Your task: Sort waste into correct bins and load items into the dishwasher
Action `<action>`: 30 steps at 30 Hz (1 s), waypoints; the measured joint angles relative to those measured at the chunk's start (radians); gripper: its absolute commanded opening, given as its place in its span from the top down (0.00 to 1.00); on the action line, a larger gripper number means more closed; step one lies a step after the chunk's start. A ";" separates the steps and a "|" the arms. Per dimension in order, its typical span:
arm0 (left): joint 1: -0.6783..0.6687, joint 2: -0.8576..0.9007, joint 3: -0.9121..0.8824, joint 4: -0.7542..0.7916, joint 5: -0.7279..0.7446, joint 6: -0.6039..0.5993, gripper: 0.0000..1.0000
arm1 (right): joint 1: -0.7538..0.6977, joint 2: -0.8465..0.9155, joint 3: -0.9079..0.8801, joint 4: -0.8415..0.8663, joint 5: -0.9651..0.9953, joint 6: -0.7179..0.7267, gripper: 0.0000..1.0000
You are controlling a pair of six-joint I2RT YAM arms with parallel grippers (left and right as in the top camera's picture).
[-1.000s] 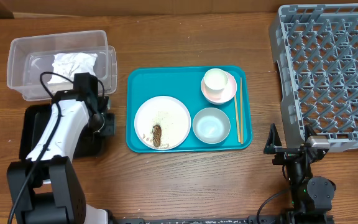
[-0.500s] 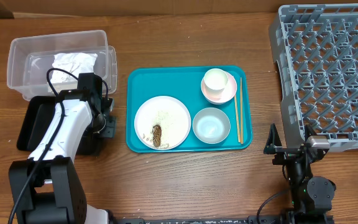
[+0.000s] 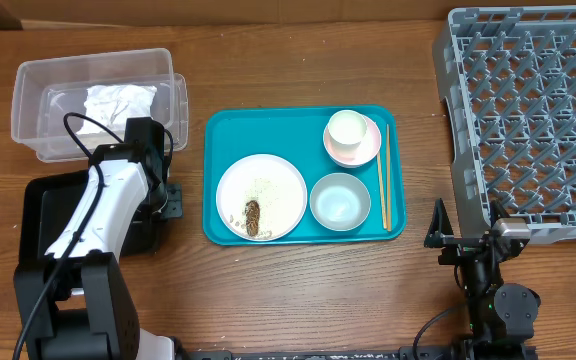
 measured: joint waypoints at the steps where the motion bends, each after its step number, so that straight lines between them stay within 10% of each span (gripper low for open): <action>1: 0.000 0.000 0.000 -0.005 0.000 -0.003 0.96 | 0.000 0.000 0.000 0.000 0.000 0.000 0.00; 11: 0.000 0.000 0.000 -0.020 -0.003 0.006 0.94 | 0.000 0.000 0.000 0.000 0.000 0.000 0.00; 19: 0.000 0.000 0.000 -0.020 -0.014 0.026 0.75 | 0.000 0.000 0.000 0.001 0.000 0.000 0.00; 30: 0.000 0.000 0.012 -0.040 -0.024 0.026 0.86 | 0.000 0.000 0.000 0.000 0.000 0.000 0.00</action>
